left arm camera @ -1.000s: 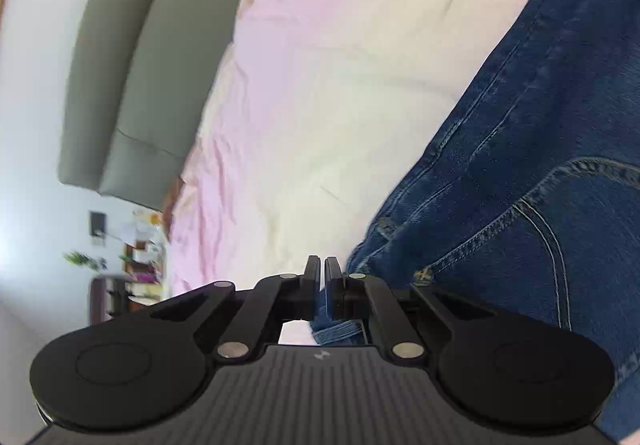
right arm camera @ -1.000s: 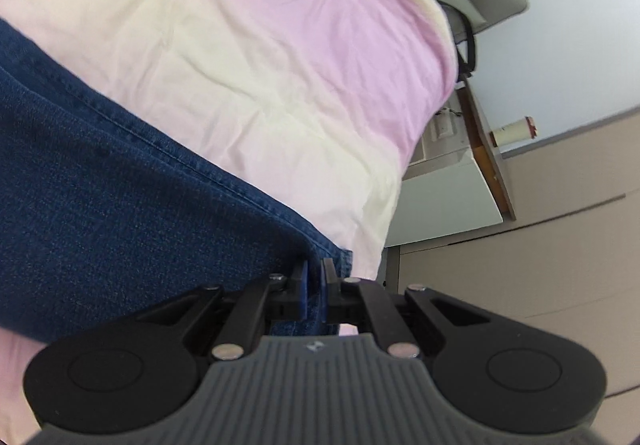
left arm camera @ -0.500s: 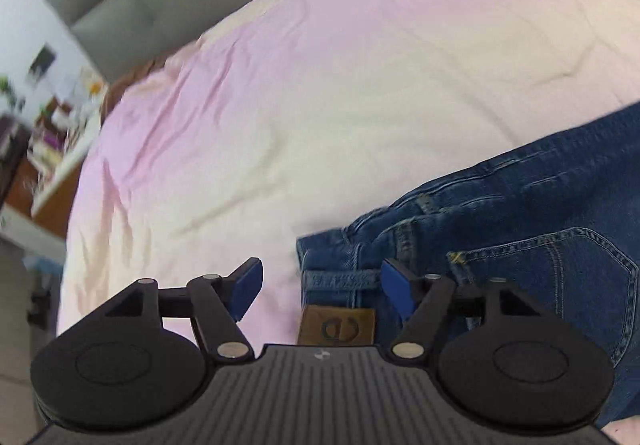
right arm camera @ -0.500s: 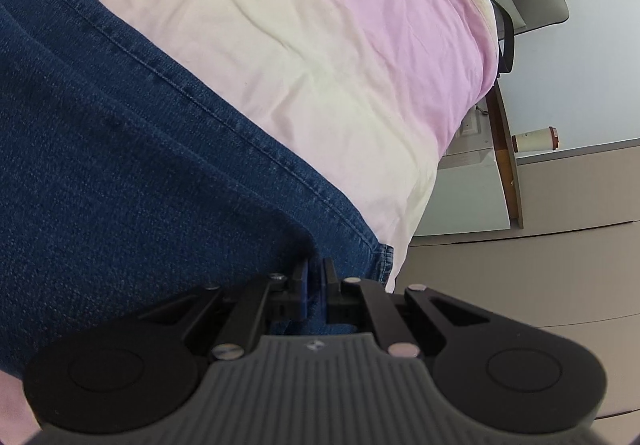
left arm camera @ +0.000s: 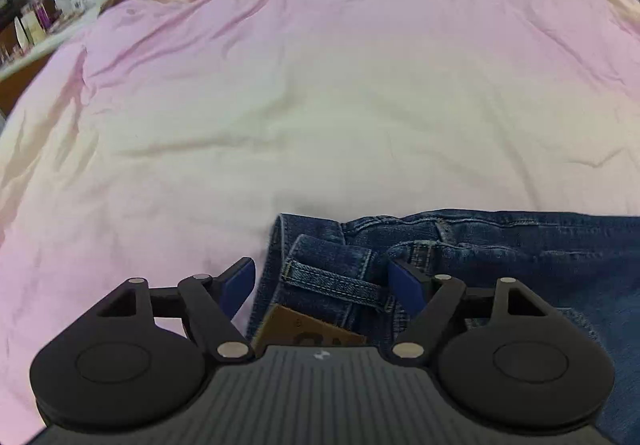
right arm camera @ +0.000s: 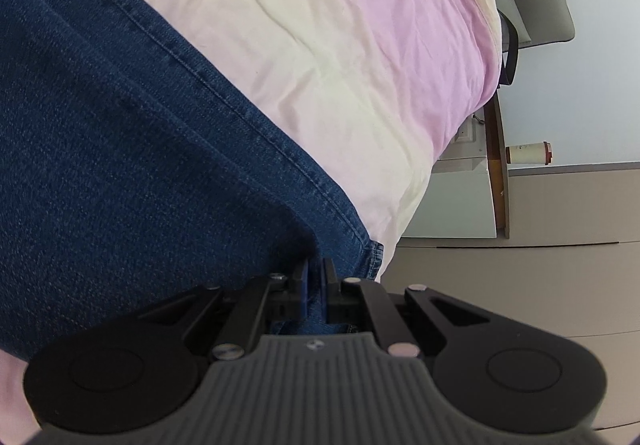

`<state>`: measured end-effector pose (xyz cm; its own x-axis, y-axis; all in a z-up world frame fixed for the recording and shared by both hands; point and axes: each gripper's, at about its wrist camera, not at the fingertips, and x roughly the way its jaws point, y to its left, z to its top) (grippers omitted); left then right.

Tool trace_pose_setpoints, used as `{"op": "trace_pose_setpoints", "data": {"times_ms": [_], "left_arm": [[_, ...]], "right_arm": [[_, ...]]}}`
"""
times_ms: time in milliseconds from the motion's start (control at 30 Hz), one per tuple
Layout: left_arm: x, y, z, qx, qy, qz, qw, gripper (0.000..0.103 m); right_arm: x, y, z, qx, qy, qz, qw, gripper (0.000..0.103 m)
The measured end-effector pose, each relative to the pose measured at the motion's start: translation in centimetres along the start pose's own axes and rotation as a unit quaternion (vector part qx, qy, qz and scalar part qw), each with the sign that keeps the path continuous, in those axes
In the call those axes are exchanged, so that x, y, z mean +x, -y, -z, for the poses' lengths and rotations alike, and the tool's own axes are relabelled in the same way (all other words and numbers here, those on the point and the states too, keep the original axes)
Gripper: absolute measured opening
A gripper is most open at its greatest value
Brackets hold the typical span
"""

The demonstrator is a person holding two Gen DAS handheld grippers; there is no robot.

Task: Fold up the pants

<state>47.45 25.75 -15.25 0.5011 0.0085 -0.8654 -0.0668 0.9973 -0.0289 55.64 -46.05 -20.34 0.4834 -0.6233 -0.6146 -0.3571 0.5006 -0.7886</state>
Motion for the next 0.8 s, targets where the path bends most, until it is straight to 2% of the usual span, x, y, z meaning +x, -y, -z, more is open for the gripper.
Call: {"op": "trace_pose_setpoints", "data": {"times_ms": [33,100,133,233,333,400,567,700,800], "left_arm": [[0.1,-0.1,0.0,-0.008,-0.004,0.017,0.9998,0.065],[-0.3,0.4,0.2,-0.002,0.002,0.007,1.0,0.059],[-0.5,0.8,0.3,0.002,0.006,0.003,1.0,0.046],[-1.8,2.6,0.8,0.021,0.03,-0.023,0.9991,0.034],[-3.8,4.8,1.4,0.054,0.065,-0.06,0.9946,0.03],[-5.4,5.5,1.7,0.057,0.084,-0.08,0.9916,0.029],[-8.6,6.2,1.7,0.061,0.128,-0.104,0.9844,0.029],[-7.8,6.6,-0.3,0.061,0.129,-0.117,0.9827,0.029],[-6.2,7.7,-1.5,0.071,0.13,-0.135,0.9797,0.029]], "right_arm": [[0.0,-0.1,0.0,-0.002,-0.001,0.0,1.0,0.0],[0.1,-0.3,-0.1,-0.003,-0.003,0.002,1.0,0.0],[0.1,-0.3,-0.1,-0.004,-0.003,0.002,1.0,0.0],[-0.2,-0.2,0.1,-0.003,-0.002,0.009,1.0,0.0],[-1.1,-0.2,0.4,-0.008,-0.001,0.015,1.0,0.0],[-1.9,0.1,0.9,-0.015,0.001,0.018,1.0,0.0],[-3.7,2.0,2.2,-0.004,0.009,0.025,1.0,0.0],[-3.7,3.9,1.6,0.036,0.011,0.018,0.999,0.0],[-2.6,3.5,0.3,0.032,0.008,0.027,0.999,0.0]]}}
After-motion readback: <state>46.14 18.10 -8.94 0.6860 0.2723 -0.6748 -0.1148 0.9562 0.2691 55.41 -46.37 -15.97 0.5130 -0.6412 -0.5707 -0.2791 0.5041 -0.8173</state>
